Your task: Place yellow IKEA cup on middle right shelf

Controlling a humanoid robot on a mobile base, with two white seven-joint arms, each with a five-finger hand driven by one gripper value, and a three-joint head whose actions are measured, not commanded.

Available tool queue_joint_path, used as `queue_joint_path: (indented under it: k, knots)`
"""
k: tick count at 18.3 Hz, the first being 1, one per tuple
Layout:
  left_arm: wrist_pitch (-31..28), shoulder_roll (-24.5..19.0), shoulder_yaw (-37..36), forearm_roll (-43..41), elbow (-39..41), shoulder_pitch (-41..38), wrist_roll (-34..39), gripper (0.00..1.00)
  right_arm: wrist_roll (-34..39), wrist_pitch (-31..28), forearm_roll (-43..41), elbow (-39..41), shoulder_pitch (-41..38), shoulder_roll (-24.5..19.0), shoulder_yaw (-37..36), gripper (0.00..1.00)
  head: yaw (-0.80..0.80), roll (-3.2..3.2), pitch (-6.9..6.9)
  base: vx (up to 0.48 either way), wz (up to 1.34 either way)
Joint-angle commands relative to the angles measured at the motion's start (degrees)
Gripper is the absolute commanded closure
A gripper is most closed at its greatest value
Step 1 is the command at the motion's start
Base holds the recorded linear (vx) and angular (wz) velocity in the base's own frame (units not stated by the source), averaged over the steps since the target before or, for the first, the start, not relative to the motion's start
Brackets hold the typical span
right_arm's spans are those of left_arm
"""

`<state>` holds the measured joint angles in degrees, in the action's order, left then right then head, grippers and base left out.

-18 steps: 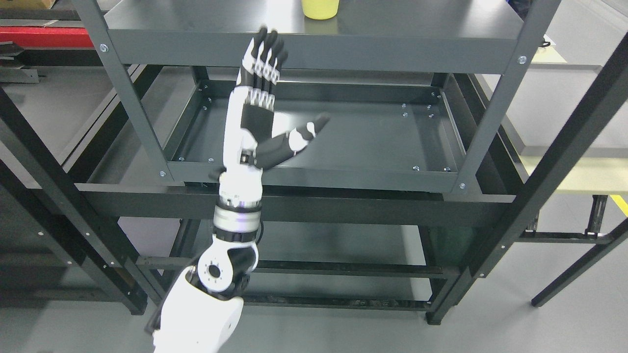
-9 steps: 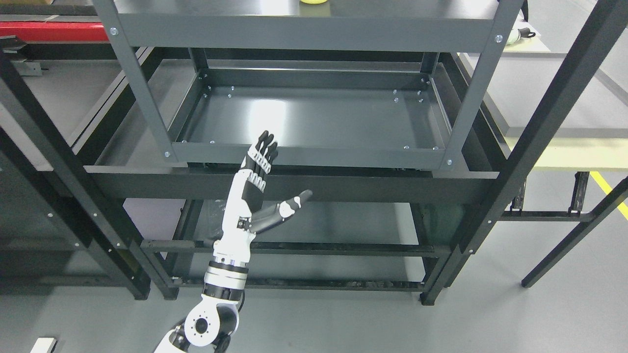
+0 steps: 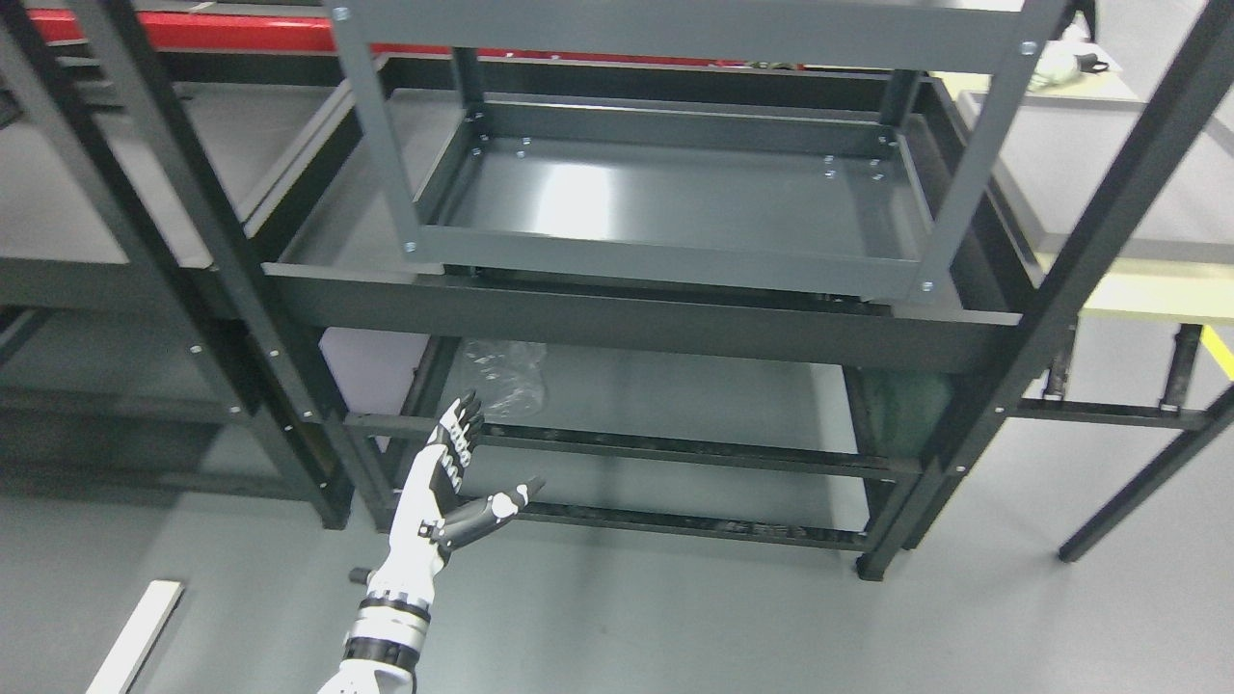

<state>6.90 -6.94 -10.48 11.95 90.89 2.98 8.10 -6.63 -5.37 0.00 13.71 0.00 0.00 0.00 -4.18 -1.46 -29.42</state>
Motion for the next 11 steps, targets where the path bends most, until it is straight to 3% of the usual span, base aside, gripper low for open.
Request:
queue_joint_path:
  k: [1,4,11]
  knots:
    - [0.82,-2.47,7.83,0.0,2.8,-2.63,-0.19,0.01,-0.05,0.01,-1.41,0.0,-0.79,1.0,0.97,0.01,0.0,0.0,0.0,-0.108,0.32]
    - [3.64,-1.77,7.31,0.0,4.64,-2.1,-0.37,0.01,-0.05,0.01,-1.41,0.0,-0.79,1.0,0.97,0.01,0.0,0.0,0.0,-0.081,0.22]
    - [3.91,-0.36,5.55,0.0,6.67,-0.96,-0.46,0.01,-0.05,0.01,-1.41,0.0,-0.79,1.0,0.97,0.01,0.0,0.0,0.0,-0.027,-0.02]
